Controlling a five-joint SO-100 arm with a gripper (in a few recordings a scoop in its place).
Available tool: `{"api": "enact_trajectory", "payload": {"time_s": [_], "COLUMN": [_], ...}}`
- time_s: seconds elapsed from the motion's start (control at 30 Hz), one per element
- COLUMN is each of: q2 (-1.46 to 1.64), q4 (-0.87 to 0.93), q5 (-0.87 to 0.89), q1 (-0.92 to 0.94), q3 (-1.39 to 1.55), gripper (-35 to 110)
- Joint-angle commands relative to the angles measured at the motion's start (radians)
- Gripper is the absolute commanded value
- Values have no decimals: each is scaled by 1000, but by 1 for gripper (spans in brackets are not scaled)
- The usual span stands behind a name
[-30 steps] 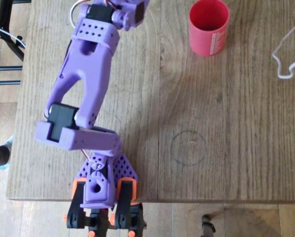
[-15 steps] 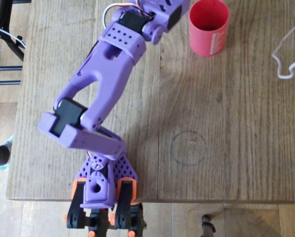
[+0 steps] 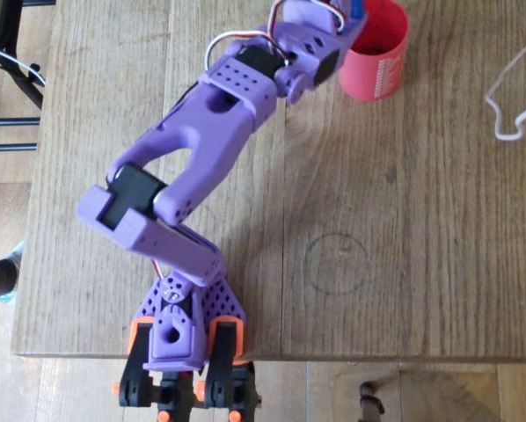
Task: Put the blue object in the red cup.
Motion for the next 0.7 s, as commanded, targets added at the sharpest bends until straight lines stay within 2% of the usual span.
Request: {"api": "enact_trajectory", "payload": {"time_s": [0.0, 0.2, 0.23, 0.27, 0.4, 0.53, 0.67], "q2": [8, 12, 17, 20, 26, 26, 26], "q4": [-26, -25, -14, -14, 5, 40, 54], "q5": [11, -18, -29, -34, -37, -38, -40], "q1": [26, 29, 29, 32, 38, 38, 38], "q3": [-18, -28, -29, -29, -32, -37, -41], "gripper": [1, 4, 21, 30, 45, 52, 52]}}
